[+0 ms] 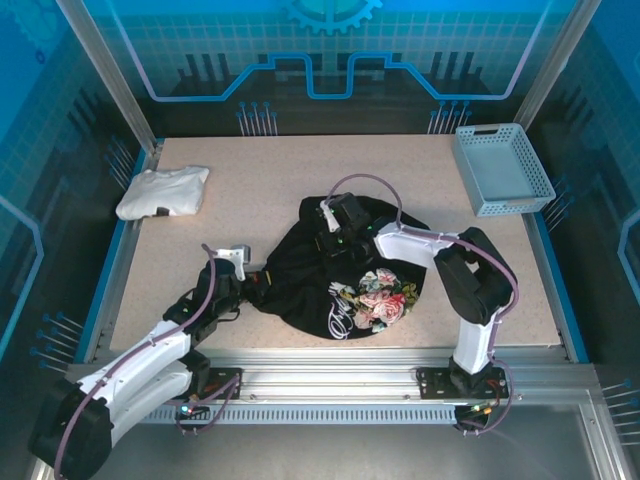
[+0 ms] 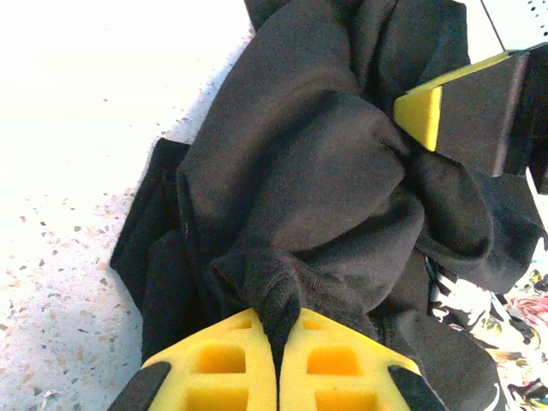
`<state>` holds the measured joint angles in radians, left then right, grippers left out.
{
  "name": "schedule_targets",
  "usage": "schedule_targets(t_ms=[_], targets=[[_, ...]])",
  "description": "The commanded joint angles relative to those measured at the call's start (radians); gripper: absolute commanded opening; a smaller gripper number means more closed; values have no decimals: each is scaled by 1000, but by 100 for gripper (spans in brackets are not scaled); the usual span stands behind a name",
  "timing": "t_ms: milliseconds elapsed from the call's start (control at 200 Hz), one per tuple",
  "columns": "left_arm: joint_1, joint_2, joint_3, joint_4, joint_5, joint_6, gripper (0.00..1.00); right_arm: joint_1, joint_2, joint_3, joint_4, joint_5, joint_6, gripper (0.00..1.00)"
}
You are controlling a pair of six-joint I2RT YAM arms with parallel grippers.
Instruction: Fold the inside-out t-shirt
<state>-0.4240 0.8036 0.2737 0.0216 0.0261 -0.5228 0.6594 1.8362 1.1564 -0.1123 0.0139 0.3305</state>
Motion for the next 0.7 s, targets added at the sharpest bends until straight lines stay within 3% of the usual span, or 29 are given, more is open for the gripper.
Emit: schedule_targets(t_ms=[0,145,340,550,625,695], targets=[[-6,-27,45,-47,-66,-11,0,-46,-166,-43,-16,17,-18,11],[4,-76,56,-22,-130,-24,0,-127,-413,-148,-63,-71,-56,0],[61,-120,81,-58,-216,-56,0,-245,-717,-377,-107,-147,-40,0],[48,3,97,-88,-189,31,0,-256,-846,-564,3,-229,-42,0],[6,41,116,-127,-224,63,8,-256,-850,-590,11,-215,-47,0],[-44,56,145,-160,-285,95,30,-256,-840,-588,5,-221,-48,0]])
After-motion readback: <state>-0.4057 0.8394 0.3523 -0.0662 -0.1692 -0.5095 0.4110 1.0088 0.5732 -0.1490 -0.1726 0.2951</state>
